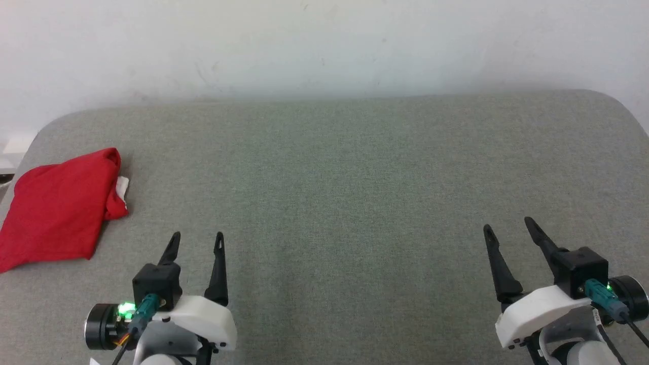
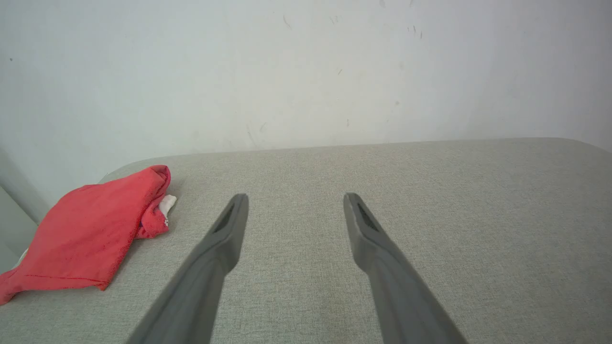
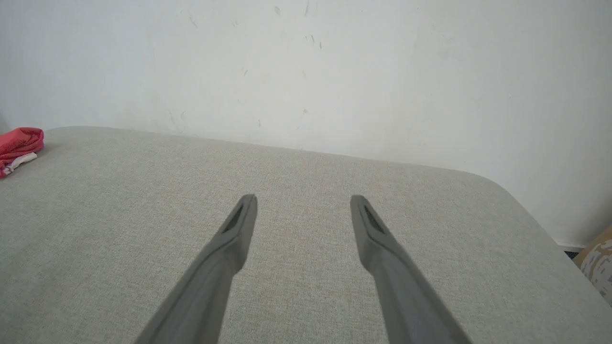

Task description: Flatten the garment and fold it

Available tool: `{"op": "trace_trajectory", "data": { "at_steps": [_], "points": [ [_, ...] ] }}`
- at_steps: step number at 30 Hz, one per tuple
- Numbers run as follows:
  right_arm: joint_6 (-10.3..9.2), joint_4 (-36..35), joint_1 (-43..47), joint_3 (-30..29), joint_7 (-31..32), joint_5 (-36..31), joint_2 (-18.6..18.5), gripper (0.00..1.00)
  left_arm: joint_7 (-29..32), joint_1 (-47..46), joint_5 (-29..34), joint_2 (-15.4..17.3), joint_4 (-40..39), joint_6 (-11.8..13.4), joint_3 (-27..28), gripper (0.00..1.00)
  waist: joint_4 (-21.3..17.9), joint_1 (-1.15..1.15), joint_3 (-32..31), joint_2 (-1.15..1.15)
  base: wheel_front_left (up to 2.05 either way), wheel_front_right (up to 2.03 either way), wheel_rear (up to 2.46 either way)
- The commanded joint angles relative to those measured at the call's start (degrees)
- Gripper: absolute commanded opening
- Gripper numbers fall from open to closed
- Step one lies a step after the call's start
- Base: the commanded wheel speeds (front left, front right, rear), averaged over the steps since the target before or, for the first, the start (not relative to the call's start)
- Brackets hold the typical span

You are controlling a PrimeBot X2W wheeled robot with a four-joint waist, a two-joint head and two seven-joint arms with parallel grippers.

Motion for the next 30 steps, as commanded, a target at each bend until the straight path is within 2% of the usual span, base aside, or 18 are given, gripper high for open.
{"op": "trace_trajectory", "data": {
  "at_steps": [1,15,30],
  "points": [
    [-0.01,0.1,-0.1,-0.4,-0.6,0.5,0.0,1.0,-0.6,0.1,-0.4,0.0,0.1,0.2,-0.2,1.0,0.0,0.0,0.0,0.0,0.0,0.0,0.0],
    [-0.02,-0.3,-0.1,-0.9,-2.3,1.3,0.0,1.0,-2.3,0.3,-0.7,0.0,0.5,0.5,-0.5,1.0,0.7,0.0,0.1,0.0,0.0,0.0,0.0],
    [-0.04,-0.5,0.2,-1.0,-4.1,1.7,0.1,1.0,-4.1,0.8,-1.2,0.1,0.5,0.8,-0.6,1.0,4.3,0.0,-0.1,0.0,0.0,0.0,0.0]
  ]
}}
